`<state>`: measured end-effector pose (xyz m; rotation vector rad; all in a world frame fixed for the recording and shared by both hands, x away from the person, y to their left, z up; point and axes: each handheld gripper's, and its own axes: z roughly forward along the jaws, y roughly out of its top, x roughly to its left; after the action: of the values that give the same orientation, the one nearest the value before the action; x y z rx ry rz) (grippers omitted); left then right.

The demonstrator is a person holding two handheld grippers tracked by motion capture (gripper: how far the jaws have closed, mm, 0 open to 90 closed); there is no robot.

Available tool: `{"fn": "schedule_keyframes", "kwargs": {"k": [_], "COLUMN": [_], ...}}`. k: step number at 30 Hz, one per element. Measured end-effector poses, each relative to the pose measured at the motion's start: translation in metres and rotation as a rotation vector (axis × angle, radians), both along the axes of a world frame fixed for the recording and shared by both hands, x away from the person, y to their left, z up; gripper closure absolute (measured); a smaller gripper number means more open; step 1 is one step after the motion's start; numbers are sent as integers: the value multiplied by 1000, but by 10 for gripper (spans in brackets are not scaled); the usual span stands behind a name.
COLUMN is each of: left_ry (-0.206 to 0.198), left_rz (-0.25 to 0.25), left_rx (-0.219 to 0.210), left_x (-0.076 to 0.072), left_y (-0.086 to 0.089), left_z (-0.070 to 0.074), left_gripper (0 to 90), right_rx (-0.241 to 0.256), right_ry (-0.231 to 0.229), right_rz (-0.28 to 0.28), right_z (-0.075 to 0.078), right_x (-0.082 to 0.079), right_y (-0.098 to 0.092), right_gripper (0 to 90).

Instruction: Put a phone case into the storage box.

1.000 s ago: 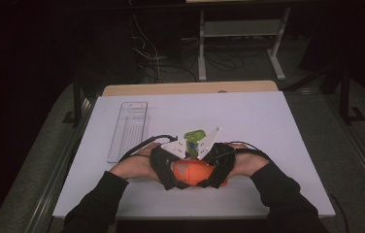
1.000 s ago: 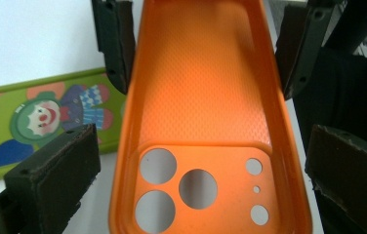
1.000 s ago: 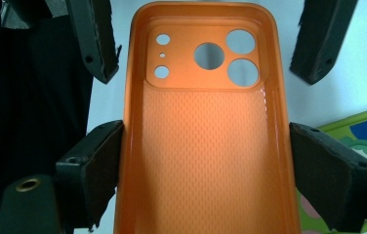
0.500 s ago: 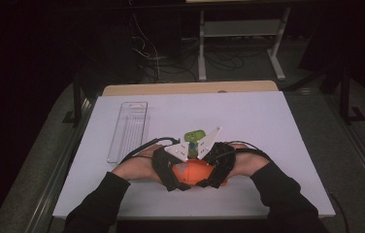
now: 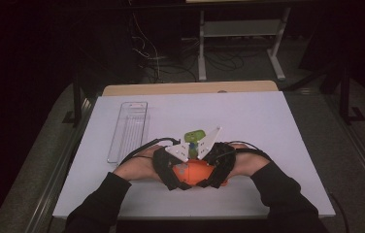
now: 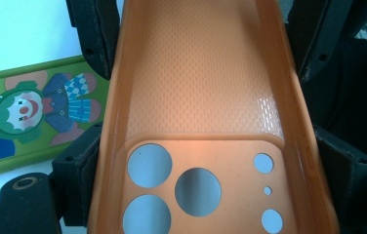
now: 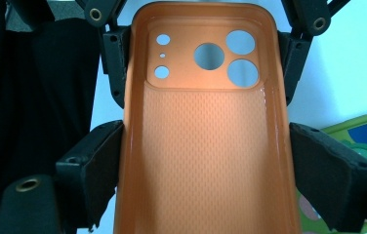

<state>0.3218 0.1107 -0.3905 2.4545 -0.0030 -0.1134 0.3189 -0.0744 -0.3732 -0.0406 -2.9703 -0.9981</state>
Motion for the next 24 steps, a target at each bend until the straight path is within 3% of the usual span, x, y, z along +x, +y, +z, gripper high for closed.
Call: {"fn": "schedule_keyframes", "kwargs": {"k": [10, 14, 17, 18, 19, 21, 24], "left_ry": [16, 12, -4, -9, -11, -20, -26], "left_rz": [8, 36, 72, 89, 105, 135, 186], "left_rx": [24, 44, 43, 43, 36, 35, 26], "left_x": [0, 0, 0, 0, 0, -1, -1], "left_y": [1, 2, 3, 4, 5, 6, 7], "left_z": [-2, -5, -7, -7, -8, -8, -8], "left_gripper": [159, 158, 158, 158, 158, 158, 157], "right_rx": [17, 45, 94, 94, 97, 104, 114], "right_ry": [6, 25, 20, 20, 19, 9, 20], "right_rz": [-1, -67, -128, -128, -165, -183, -252], "right_z": [-3, 2, 6, 6, 7, 6, 7], "right_x": [-1, 2, 8, 8, 9, 11, 12], "right_y": [0, -7, -21, -21, -27, -30, -38], "right_gripper": [125, 42, 41, 41, 41, 41, 48]}}
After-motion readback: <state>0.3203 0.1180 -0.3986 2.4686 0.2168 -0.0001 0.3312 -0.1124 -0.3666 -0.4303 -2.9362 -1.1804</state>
